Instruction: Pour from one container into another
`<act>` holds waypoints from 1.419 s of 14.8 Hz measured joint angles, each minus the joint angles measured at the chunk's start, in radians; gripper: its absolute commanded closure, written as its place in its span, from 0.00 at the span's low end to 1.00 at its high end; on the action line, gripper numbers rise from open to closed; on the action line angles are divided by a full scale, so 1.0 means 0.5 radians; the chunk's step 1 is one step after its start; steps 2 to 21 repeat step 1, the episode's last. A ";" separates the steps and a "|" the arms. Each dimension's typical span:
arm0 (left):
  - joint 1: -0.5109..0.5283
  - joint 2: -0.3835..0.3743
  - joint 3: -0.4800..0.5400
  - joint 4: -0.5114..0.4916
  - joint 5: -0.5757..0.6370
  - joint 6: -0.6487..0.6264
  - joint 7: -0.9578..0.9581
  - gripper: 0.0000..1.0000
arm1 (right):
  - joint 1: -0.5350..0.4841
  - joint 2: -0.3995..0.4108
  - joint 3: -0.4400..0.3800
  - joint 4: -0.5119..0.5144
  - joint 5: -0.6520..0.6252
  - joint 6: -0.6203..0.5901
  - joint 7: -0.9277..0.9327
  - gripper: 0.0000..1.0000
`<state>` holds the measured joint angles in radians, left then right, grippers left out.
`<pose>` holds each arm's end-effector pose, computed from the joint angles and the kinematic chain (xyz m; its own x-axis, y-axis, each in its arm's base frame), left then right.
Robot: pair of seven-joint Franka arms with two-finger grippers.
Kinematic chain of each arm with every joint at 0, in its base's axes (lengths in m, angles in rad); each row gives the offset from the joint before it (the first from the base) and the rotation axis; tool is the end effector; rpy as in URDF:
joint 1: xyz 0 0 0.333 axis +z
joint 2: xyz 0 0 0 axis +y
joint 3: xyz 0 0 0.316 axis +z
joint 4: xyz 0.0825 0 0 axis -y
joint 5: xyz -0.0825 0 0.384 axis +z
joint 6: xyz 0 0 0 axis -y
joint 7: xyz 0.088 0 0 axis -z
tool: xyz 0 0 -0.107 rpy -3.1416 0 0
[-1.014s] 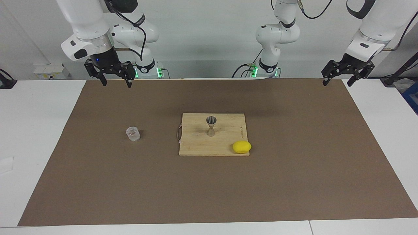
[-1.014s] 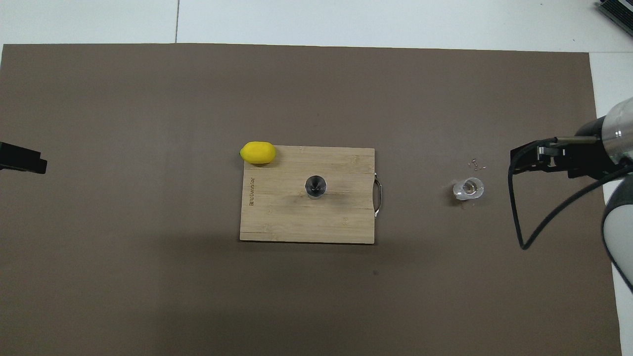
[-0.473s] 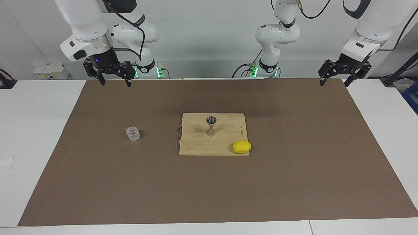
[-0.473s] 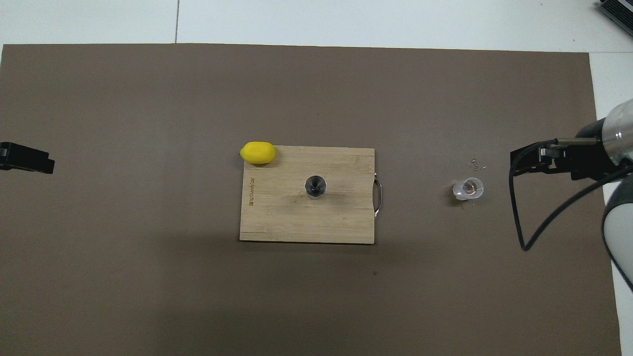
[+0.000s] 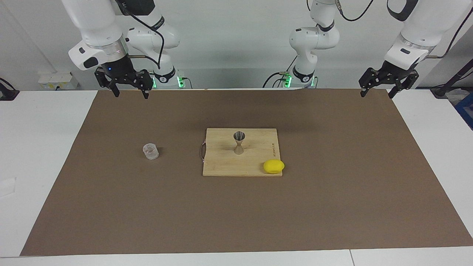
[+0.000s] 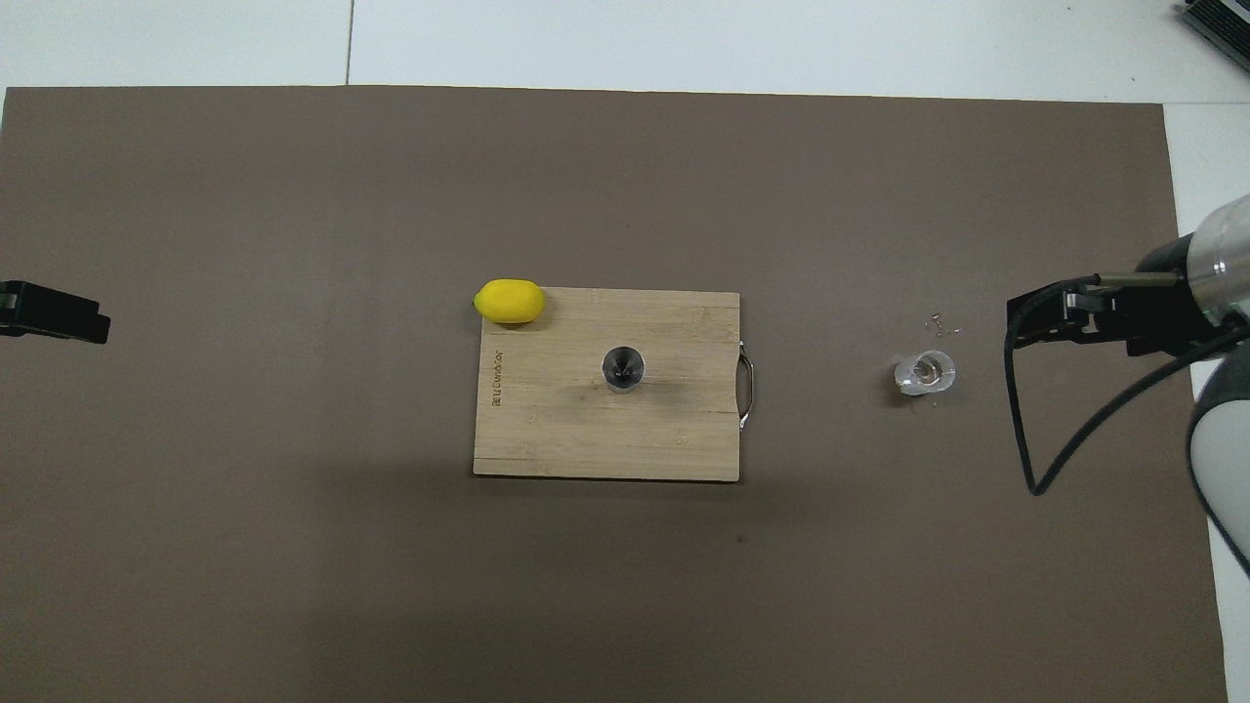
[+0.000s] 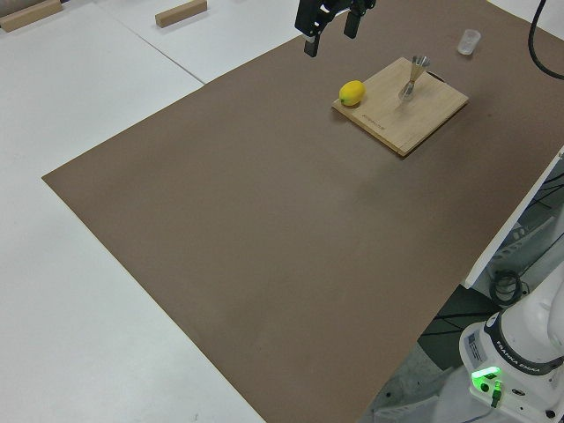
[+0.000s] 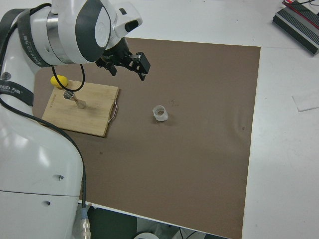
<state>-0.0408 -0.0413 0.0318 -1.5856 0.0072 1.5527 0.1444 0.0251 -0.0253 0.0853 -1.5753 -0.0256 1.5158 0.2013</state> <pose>0.5400 -0.0037 0.6385 0.9882 -0.1527 0.0074 -0.1526 -0.9883 -0.0070 0.5379 0.0574 0.6315 0.9953 -0.0922 -0.0280 -0.0913 -0.9952 0.0340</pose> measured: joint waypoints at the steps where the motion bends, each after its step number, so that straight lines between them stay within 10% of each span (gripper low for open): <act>1: 0.000 0.000 0.003 0.000 0.000 0.000 0.000 0.00 | 0.000 0.000 0.000 -0.001 0.000 0.000 0.000 0.00; 21: 0.000 0.000 0.003 0.000 0.000 0.000 0.000 0.00 | 0.000 0.000 0.000 -0.001 0.000 0.000 0.000 0.00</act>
